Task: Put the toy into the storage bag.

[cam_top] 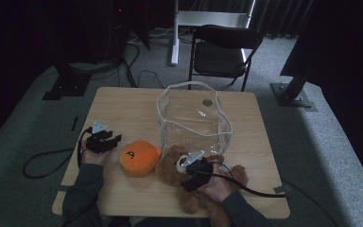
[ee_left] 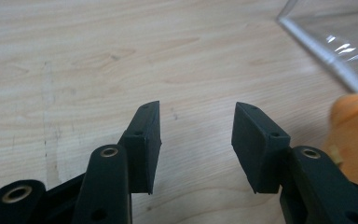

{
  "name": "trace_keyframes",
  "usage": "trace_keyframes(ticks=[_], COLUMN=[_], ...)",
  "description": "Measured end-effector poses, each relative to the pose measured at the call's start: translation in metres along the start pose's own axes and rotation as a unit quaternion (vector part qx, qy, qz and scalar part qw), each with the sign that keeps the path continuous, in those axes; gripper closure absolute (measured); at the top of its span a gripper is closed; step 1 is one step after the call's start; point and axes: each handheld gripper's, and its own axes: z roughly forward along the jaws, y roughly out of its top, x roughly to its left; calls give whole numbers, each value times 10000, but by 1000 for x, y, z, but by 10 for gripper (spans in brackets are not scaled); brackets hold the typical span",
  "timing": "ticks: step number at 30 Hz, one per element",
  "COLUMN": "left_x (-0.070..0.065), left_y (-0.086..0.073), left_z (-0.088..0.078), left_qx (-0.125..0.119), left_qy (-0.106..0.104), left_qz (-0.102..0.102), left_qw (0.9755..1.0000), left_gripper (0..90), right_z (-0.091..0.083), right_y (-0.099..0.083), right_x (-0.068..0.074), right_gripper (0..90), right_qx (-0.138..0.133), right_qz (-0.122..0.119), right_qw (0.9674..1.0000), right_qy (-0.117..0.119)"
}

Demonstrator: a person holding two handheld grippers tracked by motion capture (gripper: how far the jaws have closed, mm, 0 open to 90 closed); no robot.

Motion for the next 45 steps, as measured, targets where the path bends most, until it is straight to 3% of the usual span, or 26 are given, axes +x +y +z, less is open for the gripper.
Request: trace_keyframes(ticks=[9, 18, 25, 35, 45], left_x=[1, 0, -3, -2, -2], left_y=[-8, -13, -16, -17, -18], left_z=[9, 16, 22, 24, 25], left_qx=[128, 249, 360, 337, 311], left_qy=[116, 212, 304, 301, 245], left_qz=[-52, 10, 134, 134, 116], left_qw=[9998, 9995, 9988, 9989, 9991], left_gripper=[527, 526, 523, 511, 500], right_z=[-12, -28, -41, -62, -79], right_y=[-13, -29, -36, -41, -43], right_x=[-1, 2, 4, -4, -8], right_gripper=[326, 344, 349, 359, 367], right_qx=[-558, -1245, -1761, -2441, -2811], right_qz=[13, -101, -215, -162, -190], right_qw=[9984, 9922, 9841, 9694, 9591], right_qy=[-4, -6, -73, 199, 262])
